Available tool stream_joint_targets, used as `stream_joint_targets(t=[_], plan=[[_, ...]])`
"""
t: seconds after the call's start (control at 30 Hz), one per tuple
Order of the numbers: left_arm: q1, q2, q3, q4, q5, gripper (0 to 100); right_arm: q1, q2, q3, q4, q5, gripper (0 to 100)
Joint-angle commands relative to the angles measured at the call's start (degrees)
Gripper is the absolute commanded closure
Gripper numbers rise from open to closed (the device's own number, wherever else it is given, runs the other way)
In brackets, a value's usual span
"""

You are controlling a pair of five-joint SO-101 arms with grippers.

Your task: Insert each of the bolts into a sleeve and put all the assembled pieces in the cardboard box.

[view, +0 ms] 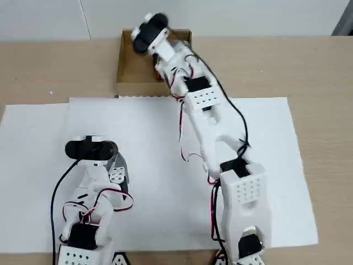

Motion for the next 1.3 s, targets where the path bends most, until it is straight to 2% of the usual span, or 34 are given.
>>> stream_joint_targets(t=[0.0, 0.07, 0.2, 0.27, 0.43, 0.8, 0.87, 1.0, 1.27], plan=[[-0.4, -0.7, -0.2, 0.3, -0.3, 99, -1.8, 0.3, -4.7, -1.6, 4.7, 99.4], [-0.4, -0.7, -0.2, 0.3, -0.3, 99, -2.5, 1.5, -4.7, -1.6, 6.9, 97.3], [-0.4, -0.7, -0.2, 0.3, -0.3, 99, -3.6, 3.2, -4.7, -1.6, 7.7, 83.6], [-0.4, -0.7, -0.2, 0.3, -0.3, 99, -4.1, 3.6, -4.7, -1.8, 7.7, 81.5], [-0.4, -0.7, -0.2, 0.3, -0.3, 99, -4.4, 3.7, -4.7, -2.0, 7.7, 85.2], [-0.4, -0.7, -0.2, 0.3, -0.3, 99, -4.4, 2.8, -7.4, -1.3, 7.7, 85.5], [-0.4, -0.7, -0.2, 0.3, -0.3, 99, -4.4, 0.5, -7.5, 1.0, 7.7, 87.5], [-0.4, -0.7, -0.2, 0.3, -0.3, 99, -4.4, -4.0, -7.5, 5.8, 7.7, 99.8], [-0.4, -0.7, -0.2, 0.3, -0.3, 99, -3.7, -14.0, -7.5, 15.3, 7.6, 99.5]])
